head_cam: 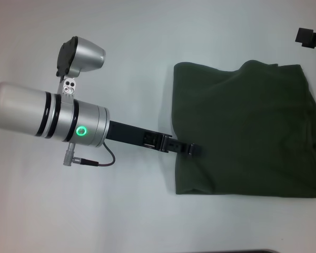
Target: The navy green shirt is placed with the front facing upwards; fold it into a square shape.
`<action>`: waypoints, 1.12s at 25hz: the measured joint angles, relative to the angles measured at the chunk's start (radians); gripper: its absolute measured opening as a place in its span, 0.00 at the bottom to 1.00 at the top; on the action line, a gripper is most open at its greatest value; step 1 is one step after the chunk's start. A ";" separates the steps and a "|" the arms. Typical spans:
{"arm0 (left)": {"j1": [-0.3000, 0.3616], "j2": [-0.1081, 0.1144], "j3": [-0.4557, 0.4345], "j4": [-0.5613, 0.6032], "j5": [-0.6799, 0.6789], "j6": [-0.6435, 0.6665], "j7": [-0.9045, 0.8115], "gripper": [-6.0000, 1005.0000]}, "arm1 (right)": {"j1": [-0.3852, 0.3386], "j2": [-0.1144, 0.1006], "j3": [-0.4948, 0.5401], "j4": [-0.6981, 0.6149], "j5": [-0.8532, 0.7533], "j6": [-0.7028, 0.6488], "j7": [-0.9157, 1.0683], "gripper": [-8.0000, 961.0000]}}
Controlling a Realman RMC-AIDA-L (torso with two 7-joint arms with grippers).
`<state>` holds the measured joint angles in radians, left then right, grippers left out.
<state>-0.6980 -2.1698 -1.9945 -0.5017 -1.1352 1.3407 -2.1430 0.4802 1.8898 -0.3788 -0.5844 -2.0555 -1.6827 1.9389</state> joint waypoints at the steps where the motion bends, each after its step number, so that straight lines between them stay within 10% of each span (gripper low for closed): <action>1: 0.000 0.000 0.001 0.000 0.001 -0.006 0.000 0.81 | 0.000 0.000 0.000 0.000 0.000 0.000 0.000 0.95; 15: 0.001 0.010 0.007 -0.013 0.019 -0.032 0.003 0.56 | 0.000 0.000 0.000 0.000 0.001 0.000 -0.001 0.95; 18: 0.001 0.009 0.006 -0.012 0.020 -0.027 -0.001 0.29 | -0.002 0.000 -0.001 0.000 0.001 0.000 -0.002 0.95; 28: 0.002 0.008 0.009 -0.009 0.021 -0.020 -0.010 0.01 | -0.009 0.002 -0.001 0.000 0.001 0.000 -0.005 0.95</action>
<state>-0.6964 -2.1618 -1.9855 -0.5110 -1.1142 1.3205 -2.1534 0.4714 1.8915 -0.3799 -0.5844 -2.0544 -1.6827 1.9336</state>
